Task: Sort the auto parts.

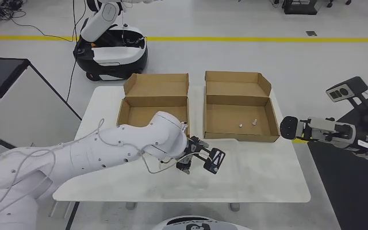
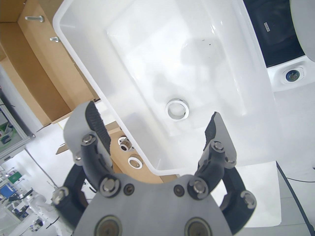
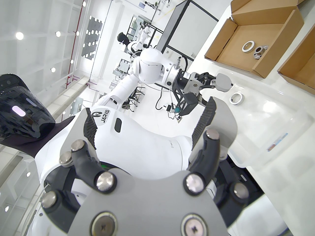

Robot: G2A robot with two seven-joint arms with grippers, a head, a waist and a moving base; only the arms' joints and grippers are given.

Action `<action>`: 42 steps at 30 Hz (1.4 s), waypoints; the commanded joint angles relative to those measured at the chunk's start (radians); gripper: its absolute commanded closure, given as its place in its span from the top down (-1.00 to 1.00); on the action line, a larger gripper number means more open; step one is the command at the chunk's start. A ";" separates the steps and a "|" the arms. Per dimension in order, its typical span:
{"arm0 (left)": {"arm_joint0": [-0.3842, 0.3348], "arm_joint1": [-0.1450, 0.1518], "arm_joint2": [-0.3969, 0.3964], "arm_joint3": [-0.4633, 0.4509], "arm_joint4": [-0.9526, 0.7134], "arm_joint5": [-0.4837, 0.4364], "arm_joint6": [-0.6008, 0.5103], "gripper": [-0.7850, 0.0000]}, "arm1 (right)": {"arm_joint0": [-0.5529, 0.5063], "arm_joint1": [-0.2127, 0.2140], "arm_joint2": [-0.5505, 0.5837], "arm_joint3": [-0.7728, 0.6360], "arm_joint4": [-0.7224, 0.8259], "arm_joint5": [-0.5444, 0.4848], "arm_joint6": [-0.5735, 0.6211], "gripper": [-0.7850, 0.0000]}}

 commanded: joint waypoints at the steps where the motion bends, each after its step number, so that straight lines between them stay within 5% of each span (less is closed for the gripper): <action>1: 0.020 -0.005 0.000 0.013 0.021 -0.006 0.006 0.76 | 0.000 0.000 0.000 0.000 0.000 0.000 0.000 1.00; 7: 0.055 -0.014 0.000 0.055 0.071 -0.022 0.022 0.45 | 0.000 0.000 0.000 0.000 0.000 0.000 0.000 1.00; 25: 0.112 -0.021 0.000 0.186 0.316 -0.166 0.166 0.00 | 0.000 0.000 0.000 0.000 0.000 0.000 0.000 1.00; 42: 0.153 -0.055 0.000 0.242 0.398 -0.217 0.218 -0.09 | 0.000 0.000 0.000 0.000 0.000 0.000 0.000 1.00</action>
